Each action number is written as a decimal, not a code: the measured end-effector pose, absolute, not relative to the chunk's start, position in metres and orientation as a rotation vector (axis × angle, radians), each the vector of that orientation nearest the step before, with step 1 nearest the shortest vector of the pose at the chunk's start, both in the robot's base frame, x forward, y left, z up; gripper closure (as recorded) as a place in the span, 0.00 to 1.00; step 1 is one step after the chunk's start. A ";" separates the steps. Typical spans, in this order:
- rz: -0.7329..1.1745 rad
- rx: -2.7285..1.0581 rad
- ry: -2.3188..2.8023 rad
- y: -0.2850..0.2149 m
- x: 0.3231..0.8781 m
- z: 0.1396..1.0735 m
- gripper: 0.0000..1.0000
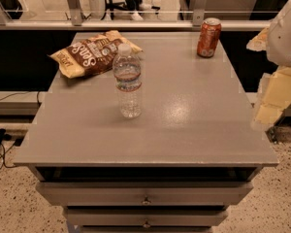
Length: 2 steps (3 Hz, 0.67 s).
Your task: Pick coke can
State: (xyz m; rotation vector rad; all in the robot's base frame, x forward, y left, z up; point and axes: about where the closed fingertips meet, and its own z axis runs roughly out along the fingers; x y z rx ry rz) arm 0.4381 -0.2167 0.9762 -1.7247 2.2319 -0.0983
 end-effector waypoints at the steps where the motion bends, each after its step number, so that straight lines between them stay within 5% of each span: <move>1: -0.099 -1.725 2.232 -0.217 0.438 0.976 0.00; 2: -0.056 -1.700 2.212 -0.217 0.452 0.972 0.00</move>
Offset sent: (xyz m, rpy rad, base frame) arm 0.0437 -0.0023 -0.0189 0.1419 -0.0026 0.0036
